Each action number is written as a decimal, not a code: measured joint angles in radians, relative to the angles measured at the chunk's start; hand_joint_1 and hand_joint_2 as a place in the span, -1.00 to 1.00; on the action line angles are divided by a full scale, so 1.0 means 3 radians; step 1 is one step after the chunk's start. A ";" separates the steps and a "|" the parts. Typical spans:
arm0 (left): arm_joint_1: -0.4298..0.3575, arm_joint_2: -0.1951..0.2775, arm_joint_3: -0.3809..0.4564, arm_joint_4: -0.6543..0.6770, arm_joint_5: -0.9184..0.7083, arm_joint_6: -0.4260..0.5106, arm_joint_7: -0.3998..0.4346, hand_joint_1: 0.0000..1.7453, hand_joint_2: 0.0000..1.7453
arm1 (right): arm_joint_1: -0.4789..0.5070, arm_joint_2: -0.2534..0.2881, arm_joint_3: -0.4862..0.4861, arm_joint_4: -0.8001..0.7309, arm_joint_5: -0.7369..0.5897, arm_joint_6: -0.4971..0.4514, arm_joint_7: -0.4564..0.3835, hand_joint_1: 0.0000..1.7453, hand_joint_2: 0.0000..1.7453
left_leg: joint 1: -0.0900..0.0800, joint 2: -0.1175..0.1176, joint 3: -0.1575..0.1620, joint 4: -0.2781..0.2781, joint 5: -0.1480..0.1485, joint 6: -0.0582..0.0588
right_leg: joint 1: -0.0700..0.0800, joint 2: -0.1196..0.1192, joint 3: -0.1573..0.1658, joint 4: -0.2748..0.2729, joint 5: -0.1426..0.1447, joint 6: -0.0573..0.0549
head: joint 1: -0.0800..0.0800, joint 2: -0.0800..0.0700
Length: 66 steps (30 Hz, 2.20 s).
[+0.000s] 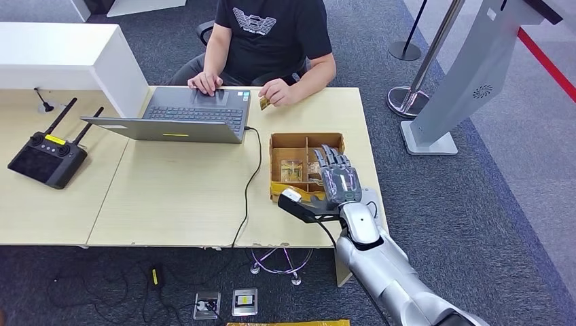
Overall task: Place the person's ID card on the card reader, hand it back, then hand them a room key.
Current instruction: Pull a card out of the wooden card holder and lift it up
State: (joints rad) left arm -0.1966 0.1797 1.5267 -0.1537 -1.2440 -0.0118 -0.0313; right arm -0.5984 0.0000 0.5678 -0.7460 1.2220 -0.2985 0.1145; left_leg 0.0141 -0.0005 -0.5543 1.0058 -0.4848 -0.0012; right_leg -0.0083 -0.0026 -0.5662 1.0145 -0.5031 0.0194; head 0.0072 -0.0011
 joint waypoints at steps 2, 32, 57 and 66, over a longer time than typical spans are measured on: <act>0.0000 0.0000 0.0000 0.0000 -0.0002 0.0000 0.0000 -1.00 -1.00 | -0.0014 -0.0004 0.0000 0.0024 -0.0019 -0.0004 -0.0012 -1.00 1.00 | 0.0000 0.0000 0.0000 0.0000 0.0000 0.0000 | 0.0000 0.0000 0.0000 0.0000 0.0000 0.0000 | 0.0000 0.0000; 0.0001 0.0000 0.0000 0.0000 -0.0044 0.0052 0.0017 -1.00 -1.00 | -0.0073 -0.0094 0.0002 0.0096 -0.0253 0.0168 -0.0096 1.00 1.00 | 0.0000 0.0000 0.0001 0.0000 0.0000 0.0000 | 0.0000 0.0000 0.0001 0.0000 0.0000 0.0000 | 0.0000 0.0000; 0.0002 0.0000 0.0000 0.0000 -0.0073 0.0039 -0.0041 -1.00 -1.00 | -0.0161 -0.0170 -0.0083 -0.0686 -0.0333 0.0038 -0.0290 1.00 1.00 | 0.0000 0.0000 0.0002 0.0000 0.0000 0.0000 | 0.0000 0.0001 0.0001 0.0000 0.0000 0.0000 | 0.0000 0.0000; 0.0002 -0.0017 0.0000 0.0000 -0.0087 0.0045 -0.0054 -1.00 -1.00 | -0.0187 -0.0125 -0.0208 -0.0829 -0.0333 -0.0479 -0.0584 1.00 1.00 | 0.0000 0.0000 0.0001 0.0000 0.0000 0.0000 | 0.0000 0.0001 0.0001 0.0000 0.0000 0.0000 | 0.0000 0.0000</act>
State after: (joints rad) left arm -0.1962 0.1746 1.5267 -0.1537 -1.2702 0.0018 -0.0474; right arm -0.6545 -0.0376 0.5054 -0.9945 1.1221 -0.4423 -0.0606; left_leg 0.0141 -0.0004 -0.5541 1.0059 -0.4847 -0.0013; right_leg -0.0083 -0.0022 -0.5660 1.0146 -0.5030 0.0194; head 0.0071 -0.0011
